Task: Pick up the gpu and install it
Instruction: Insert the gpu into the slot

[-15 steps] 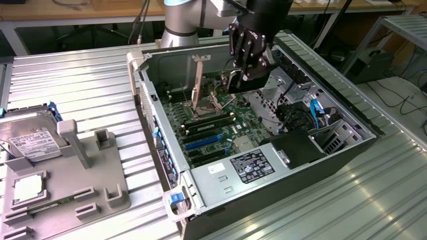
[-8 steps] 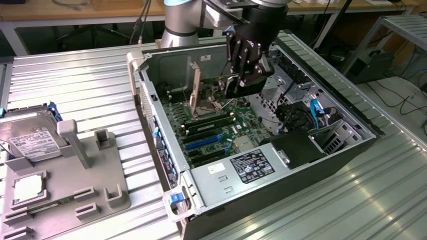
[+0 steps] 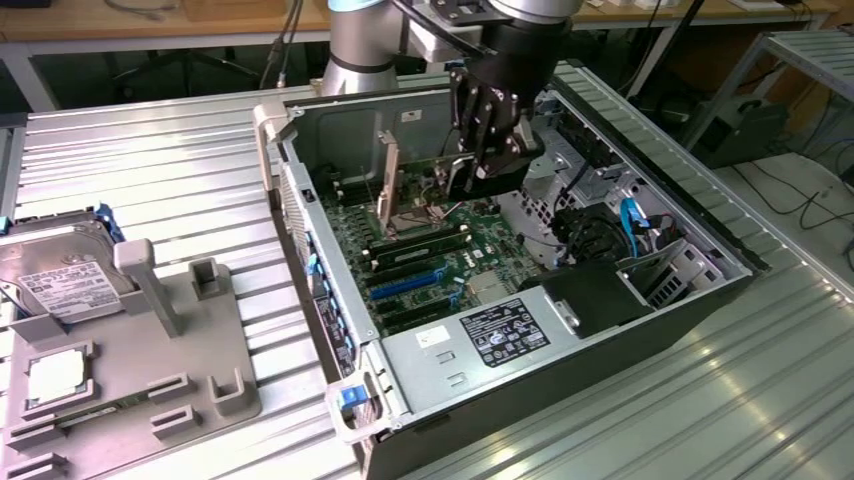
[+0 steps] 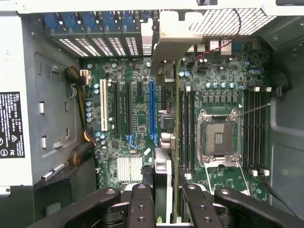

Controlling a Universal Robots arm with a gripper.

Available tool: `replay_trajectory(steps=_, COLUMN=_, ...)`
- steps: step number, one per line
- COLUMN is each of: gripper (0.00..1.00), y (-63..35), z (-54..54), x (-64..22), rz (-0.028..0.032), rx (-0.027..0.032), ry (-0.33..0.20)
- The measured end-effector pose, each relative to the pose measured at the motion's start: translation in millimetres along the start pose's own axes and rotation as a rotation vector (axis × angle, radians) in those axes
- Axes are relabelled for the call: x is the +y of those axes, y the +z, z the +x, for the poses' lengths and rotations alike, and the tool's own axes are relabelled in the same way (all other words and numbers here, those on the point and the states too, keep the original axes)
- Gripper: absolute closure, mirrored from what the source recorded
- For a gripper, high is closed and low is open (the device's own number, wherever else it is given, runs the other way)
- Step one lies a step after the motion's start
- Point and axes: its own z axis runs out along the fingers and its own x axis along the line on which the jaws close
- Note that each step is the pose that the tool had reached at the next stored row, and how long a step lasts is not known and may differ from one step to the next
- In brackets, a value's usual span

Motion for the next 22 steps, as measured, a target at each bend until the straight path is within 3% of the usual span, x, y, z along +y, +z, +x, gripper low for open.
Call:
replay_trajectory(steps=8, gripper=0.72, y=6.0, z=-2.3, x=1.0, rz=0.0017, rx=-0.0001, ry=-0.029)
replay_trajectory(steps=14, gripper=0.72, y=12.8, z=-3.0, x=1.8, rz=0.0015, rx=0.0009, ry=-0.086)
replay_trajectory(steps=22, gripper=0.72, y=29.2, z=-5.1, x=7.3, rz=0.0019, rx=0.0004, ry=-0.052)
